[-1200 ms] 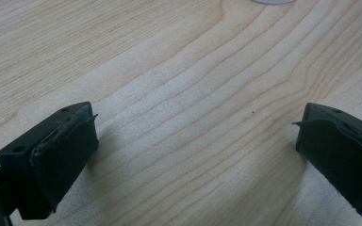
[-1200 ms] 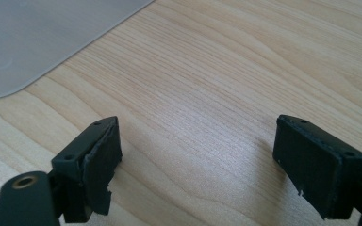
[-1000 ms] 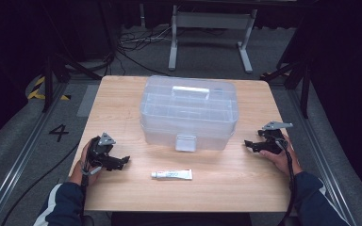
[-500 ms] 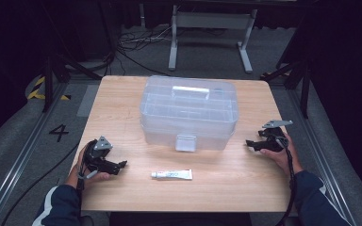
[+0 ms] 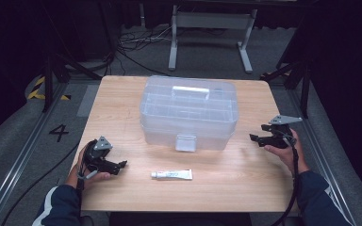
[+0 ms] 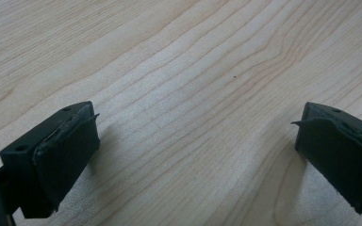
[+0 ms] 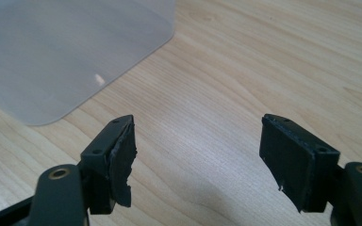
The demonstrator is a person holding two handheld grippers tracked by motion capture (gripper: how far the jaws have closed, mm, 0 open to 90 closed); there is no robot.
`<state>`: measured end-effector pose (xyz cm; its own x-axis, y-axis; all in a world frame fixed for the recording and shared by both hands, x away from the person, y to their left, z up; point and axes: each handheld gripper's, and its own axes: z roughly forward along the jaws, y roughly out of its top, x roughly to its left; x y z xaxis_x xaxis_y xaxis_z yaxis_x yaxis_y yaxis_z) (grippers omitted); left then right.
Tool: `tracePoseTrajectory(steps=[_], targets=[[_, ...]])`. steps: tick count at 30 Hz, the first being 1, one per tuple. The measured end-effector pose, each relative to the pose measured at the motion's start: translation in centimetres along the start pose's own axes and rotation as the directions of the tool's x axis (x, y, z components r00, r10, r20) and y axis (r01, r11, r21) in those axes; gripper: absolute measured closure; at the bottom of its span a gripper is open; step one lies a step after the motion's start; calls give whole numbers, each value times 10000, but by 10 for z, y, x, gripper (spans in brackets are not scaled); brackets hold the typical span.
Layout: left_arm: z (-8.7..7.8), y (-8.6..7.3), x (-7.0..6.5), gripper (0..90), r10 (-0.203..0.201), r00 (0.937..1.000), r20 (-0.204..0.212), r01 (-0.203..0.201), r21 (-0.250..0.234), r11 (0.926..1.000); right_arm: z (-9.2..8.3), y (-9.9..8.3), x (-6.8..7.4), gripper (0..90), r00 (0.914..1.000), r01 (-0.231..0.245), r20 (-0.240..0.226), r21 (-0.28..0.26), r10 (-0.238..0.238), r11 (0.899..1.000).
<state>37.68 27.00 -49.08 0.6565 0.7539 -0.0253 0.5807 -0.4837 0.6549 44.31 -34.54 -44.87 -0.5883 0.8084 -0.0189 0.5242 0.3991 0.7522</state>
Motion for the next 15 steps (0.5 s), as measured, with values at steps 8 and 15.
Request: tracePoseTrajectory(steps=[8, 15], targets=[[0, 0, 0, 4, 19, 10000, 1, -19, 8, 10000, -15, 8, 0, 314, 9992, 327, 252, -546, -314, 9980], [0, 0, 0, 5, -9, 10000, -11, 9, 0, 10000, -31, 19, 0, 314, 9997, 229, 101, -1167, -218, 9929]])
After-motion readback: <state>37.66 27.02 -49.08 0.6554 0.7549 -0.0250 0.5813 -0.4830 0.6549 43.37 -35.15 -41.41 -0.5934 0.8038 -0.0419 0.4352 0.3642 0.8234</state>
